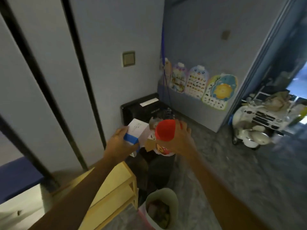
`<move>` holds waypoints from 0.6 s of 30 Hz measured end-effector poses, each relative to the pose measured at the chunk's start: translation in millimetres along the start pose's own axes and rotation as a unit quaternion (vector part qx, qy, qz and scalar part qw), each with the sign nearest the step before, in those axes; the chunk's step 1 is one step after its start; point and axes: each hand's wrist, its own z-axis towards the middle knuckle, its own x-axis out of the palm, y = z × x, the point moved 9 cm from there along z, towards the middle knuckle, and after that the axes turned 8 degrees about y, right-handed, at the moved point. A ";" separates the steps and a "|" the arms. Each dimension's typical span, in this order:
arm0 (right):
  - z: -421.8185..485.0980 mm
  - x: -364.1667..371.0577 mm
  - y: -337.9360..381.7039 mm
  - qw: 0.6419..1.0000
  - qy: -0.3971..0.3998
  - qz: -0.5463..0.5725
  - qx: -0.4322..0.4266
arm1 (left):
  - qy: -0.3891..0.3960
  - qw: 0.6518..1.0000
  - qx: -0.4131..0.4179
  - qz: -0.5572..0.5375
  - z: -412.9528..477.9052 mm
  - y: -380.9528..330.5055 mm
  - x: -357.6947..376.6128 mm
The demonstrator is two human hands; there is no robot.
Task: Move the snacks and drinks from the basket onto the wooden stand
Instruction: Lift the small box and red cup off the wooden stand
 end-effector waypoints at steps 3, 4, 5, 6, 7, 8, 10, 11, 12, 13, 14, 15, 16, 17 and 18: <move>-18.4 -8.9 -59.0 0.998 -0.018 -0.005 0.054 | 0.030 0.999 0.030 0.014 5.2 -30.2 53.3; -21.8 -6.7 -77.8 0.997 -0.019 -0.006 0.071 | 0.038 0.998 0.038 0.025 6.6 -37.5 71.3; -23.1 -2.2 -95.2 0.996 -0.020 -0.006 0.083 | 0.049 0.997 0.042 0.033 8.1 -42.7 89.9; -24.2 4.8 -110.9 0.995 -0.016 -0.003 0.095 | 0.060 0.996 0.046 0.037 8.5 -46.5 108.2; -23.8 14.0 -125.9 0.994 -0.011 0.004 0.105 | 0.069 0.996 0.050 0.040 8.9 -48.5 125.9; -22.3 24.2 -139.6 0.994 -0.006 0.009 0.112 | 0.074 0.995 0.055 0.040 10.6 -47.5 143.4; -20.2 47.4 -165.1 0.993 -0.002 0.015 0.121 | 0.088 0.994 0.053 0.033 11.6 -38.7 177.7; -19.2 61.6 -179.1 0.992 0.001 0.018 0.127 | 0.097 0.994 0.048 0.032 12.3 -30.2 196.0; -19.1 78.0 -193.4 0.991 0.007 0.020 0.135 | 0.106 0.993 0.045 0.032 12.6 -20.2 214.9; -18.4 95.8 -207.8 0.990 0.011 0.023 0.141 | 0.114 0.992 0.040 0.035 13.0 -8.4 234.4; -17.3 116.2 -224.3 0.988 0.015 0.027 0.151 | 0.117 0.992 0.035 0.036 14.1 6.2 255.0; -16.2 139.8 -242.4 0.985 0.019 0.034 0.165 | 0.121 0.992 0.023 0.038 13.7 24.1 276.4; -15.6 165.0 -260.8 0.982 0.024 0.038 0.185 | 0.126 0.991 0.014 0.037 13.8 42.9 298.7; -13.5 192.9 -279.7 0.979 0.025 0.041 0.200 | 0.134 0.990 0.008 0.033 13.9 64.0 323.6; -12.0 223.9 -298.5 0.976 0.025 0.044 0.211 | 0.145 0.989 0.002 0.029 13.6 87.5 350.5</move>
